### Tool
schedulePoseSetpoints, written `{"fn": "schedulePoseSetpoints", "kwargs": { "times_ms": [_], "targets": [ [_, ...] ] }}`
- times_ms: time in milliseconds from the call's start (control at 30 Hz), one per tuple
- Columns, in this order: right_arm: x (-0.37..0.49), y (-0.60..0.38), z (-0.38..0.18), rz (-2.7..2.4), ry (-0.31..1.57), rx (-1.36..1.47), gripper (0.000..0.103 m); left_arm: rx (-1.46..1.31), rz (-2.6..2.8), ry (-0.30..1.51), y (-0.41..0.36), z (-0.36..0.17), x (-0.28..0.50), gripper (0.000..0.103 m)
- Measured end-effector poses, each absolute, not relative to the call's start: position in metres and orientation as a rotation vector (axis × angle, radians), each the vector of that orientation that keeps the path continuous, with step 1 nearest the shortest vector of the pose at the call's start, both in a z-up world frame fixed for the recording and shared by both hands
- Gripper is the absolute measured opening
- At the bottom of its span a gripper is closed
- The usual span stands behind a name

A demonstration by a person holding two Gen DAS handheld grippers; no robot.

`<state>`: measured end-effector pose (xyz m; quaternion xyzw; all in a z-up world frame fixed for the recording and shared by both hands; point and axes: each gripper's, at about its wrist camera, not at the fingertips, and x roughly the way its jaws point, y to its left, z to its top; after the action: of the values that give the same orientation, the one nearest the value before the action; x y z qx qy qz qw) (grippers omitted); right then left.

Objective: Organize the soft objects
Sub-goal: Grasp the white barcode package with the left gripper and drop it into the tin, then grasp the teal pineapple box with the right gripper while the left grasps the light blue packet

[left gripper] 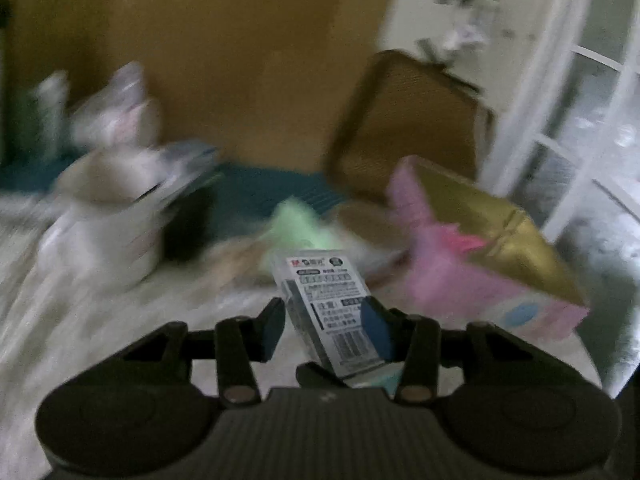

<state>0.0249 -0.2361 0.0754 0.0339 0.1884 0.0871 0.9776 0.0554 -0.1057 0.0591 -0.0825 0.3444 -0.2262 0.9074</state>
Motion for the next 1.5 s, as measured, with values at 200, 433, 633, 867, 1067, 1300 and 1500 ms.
{"fn": "schedulePoseSetpoints", "kwargs": {
  "times_ms": [200, 433, 633, 867, 1067, 1300, 1500],
  "targets": [
    [0.024, -0.32, 0.093, -0.024, 0.318, 0.088, 0.063, -0.086, -0.634, 0.629, -0.203, 0.095, 0.083, 0.043],
    [0.029, -0.386, 0.074, -0.209, 0.37, 0.101, 0.064, -0.009, -0.789, 0.644, -0.31, 0.086, 0.105, 0.043],
    [0.031, -0.409, 0.052, -0.354, 0.41, 0.097, 0.071, 0.08, -0.748, 0.643, -0.357, 0.069, 0.103, 0.046],
    [-0.008, -0.366, 0.07, -0.261, 0.277, 0.139, 0.066, 0.026, -0.703, 0.572, -0.269, 0.08, 0.085, 0.052],
    [0.014, -0.298, 0.051, 0.065, 0.444, 0.185, 0.052, -0.033, -0.481, 0.622, -0.157, 0.056, 0.079, 0.052],
    [0.048, -0.249, 0.024, 0.106, 0.627, 0.146, 0.064, -0.075, -0.348, 0.741, -0.084, 0.021, 0.075, 0.052],
    [0.051, -0.225, 0.027, 0.126, 0.634, 0.104, 0.045, -0.044, -0.353, 0.747, -0.078, 0.013, 0.068, 0.068]
  ]
}}
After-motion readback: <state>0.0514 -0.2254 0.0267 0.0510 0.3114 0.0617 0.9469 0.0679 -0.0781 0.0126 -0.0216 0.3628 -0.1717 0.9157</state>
